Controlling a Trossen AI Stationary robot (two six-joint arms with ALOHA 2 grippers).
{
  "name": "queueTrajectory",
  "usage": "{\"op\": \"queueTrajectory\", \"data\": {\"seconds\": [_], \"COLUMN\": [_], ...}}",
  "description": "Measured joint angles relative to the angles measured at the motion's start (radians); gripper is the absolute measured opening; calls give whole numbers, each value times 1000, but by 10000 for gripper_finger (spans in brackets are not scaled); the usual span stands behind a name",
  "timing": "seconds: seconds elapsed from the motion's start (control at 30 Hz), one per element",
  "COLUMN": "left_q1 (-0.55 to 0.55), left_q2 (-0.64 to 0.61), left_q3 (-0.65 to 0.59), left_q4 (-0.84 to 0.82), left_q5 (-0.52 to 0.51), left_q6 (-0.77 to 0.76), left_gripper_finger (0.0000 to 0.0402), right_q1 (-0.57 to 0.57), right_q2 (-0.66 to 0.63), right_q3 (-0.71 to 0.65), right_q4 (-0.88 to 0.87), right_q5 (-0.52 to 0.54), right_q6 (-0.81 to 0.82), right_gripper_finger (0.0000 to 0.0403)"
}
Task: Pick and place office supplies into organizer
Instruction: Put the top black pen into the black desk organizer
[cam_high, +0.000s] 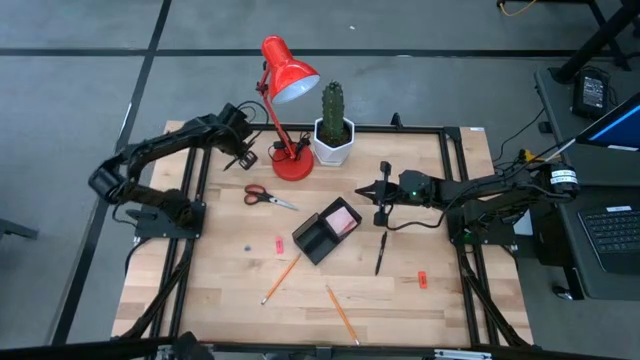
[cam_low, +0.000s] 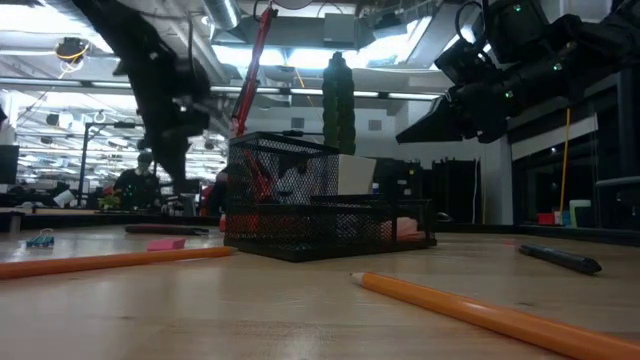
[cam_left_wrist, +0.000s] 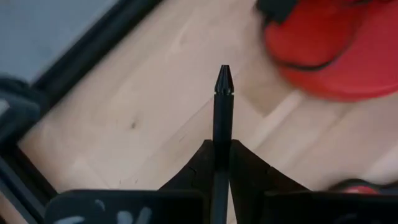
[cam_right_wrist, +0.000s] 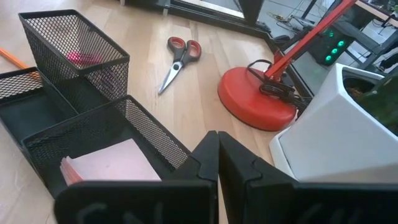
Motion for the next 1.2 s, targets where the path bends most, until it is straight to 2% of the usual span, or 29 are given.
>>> {"op": "queueTrajectory", "data": {"seconds": [0.2, 0.4, 0.57, 0.7, 1.0, 1.2], "left_q1": [-109, -248, -358, -436, -624, -772], "left_q2": [-131, -250, -322, -368, -368, -333], "left_q3": [0, -75, -155, -215, -352, -369], "left_q4": [2, 110, 247, 426, 849, 949], "left_q5": [1, 2, 2, 1, -34, -137], "left_q6": [4, -22, -54, -64, -135, -129], "left_gripper_finger": [20, 21, 22, 22, 22, 22], "right_q1": [0, 0, 0, 0, 0, 0], "right_q2": [0, 0, 0, 0, 0, 0], "right_q3": [0, 0, 0, 0, 0, 0], "right_q4": [0, 0, 0, -1, -1, 10], "right_q5": [0, 0, 0, 0, 0, 0], "right_q6": [0, 0, 0, 0, 0, 0], "right_gripper_finger": [8, 8, 8, 8, 8, 8]}}
